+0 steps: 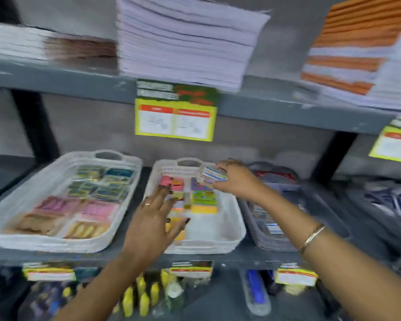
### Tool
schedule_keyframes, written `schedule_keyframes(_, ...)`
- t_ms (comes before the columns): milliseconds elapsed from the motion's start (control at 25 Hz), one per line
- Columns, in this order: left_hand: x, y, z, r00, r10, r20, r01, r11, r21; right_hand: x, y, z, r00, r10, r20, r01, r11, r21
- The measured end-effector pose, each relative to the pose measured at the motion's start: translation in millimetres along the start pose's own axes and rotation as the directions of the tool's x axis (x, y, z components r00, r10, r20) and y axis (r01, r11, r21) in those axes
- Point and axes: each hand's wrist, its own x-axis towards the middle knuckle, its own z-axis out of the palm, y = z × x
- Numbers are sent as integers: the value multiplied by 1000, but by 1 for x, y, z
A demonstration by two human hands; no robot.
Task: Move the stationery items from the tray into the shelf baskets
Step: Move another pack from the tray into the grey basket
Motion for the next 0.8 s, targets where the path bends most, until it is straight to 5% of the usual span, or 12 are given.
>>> schedule_keyframes(240, 29, 119, 86, 950, 126, 287, -127, 992, -16, -40, 165, -9, 971, 232, 62, -229, 972, -60)
schedule_keyframes(400, 45, 171, 125, 909, 49, 413, -105, 988, 115, -64, 241, -8, 938, 300, 176, -266, 944, -193)
schedule_keyframes(800, 49, 211, 165, 860, -6, 510, -134, 962, 238, -75, 295, 20, 908, 291, 303, -222, 944, -244)
